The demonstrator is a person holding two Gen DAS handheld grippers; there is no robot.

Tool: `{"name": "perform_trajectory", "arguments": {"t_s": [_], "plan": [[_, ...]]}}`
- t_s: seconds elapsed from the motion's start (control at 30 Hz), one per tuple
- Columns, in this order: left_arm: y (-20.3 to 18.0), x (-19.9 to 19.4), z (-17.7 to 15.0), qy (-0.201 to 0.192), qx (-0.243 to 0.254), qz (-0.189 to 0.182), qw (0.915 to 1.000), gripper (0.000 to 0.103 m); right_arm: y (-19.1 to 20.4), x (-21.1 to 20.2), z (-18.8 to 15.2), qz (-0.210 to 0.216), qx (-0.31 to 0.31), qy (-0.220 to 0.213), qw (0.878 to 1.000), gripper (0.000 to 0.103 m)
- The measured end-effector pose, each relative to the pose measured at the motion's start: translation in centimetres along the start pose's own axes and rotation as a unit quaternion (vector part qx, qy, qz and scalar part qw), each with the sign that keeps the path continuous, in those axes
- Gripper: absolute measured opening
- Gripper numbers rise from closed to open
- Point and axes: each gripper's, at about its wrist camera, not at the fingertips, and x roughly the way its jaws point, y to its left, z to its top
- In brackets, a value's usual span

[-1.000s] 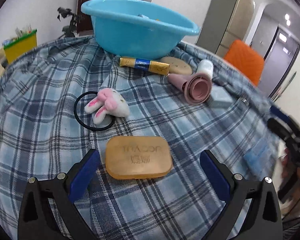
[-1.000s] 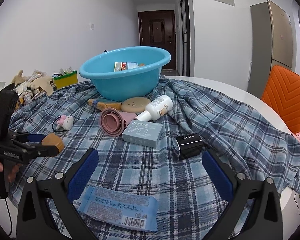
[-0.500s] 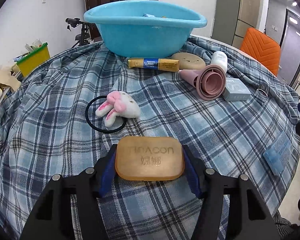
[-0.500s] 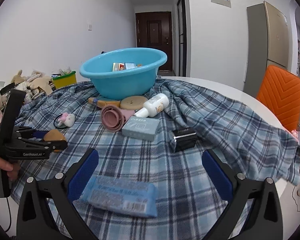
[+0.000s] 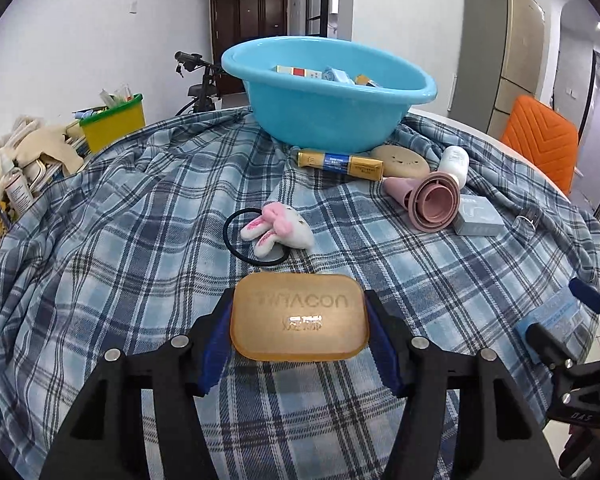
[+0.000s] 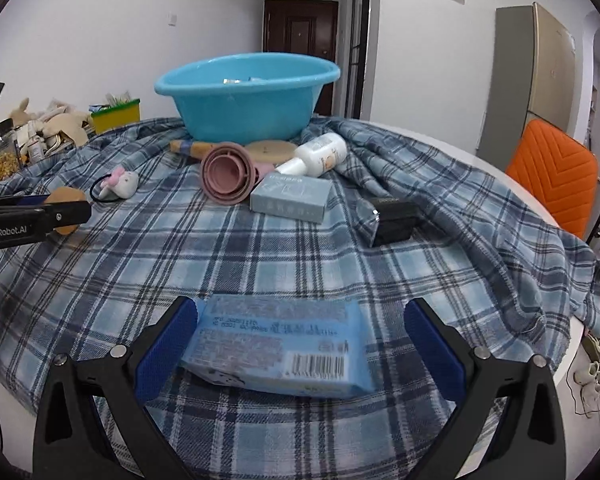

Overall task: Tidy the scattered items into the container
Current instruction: 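Lower the right gripper onto the light-blue wipes pack and close it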

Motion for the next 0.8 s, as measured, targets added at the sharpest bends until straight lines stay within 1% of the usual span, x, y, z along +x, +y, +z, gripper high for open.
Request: {"name": "perform_trajectory", "arguments": {"t_s": [0.07,0.17,0.33,0.43,0.53,0.6,0.67,0.73,0.8], "plan": [[-0.2,-0.1,0.0,0.001,0.001,-0.002,1.0,0.063,0.3,-0.2,0.0,0.005,-0.006,-0.003,1.0,0.103],[-0.5,0.1,-0.1,0.005,0.0,-0.007,1.0,0.063,0.8,-0.2,0.1,-0.005,-0.024,-0.003,1.0,0.103],[-1.2,-0.1,-0.2,0.004,0.003,-0.016,0.9999,0.063,1.3,-0.5,0.2,0.008,-0.037,-0.008,0.999,0.103],[-1.4,-0.2,-0.1,0.004,0.006,-0.017,0.9998,0.063,1.5,-0.9,0.1,0.027,-0.048,-0.028,0.998,0.103],[-1.4,-0.2,0.0,0.005,0.007,-0.015,0.9999,0.063,1.8,-1.6,0.1,0.033,-0.069,-0.053,0.996,0.103],[-1.3,-0.2,-0.1,0.007,0.007,-0.015,0.9998,0.063,2.0,-1.8,0.0,0.028,-0.084,-0.063,0.994,0.103],[-1.4,-0.1,-0.1,0.008,0.006,-0.015,0.9998,0.063,1.9,-1.4,0.0,0.024,-0.085,-0.055,0.995,0.103],[-1.5,-0.1,-0.2,0.01,0.008,-0.017,0.9998,0.063,1.7,-1.0,-0.1,0.037,-0.077,-0.04,0.996,0.103],[-1.8,0.0,-0.2,0.013,0.011,-0.018,0.9997,0.063,1.7,-0.7,-0.3,0.043,-0.076,-0.036,0.996,0.103]]}}
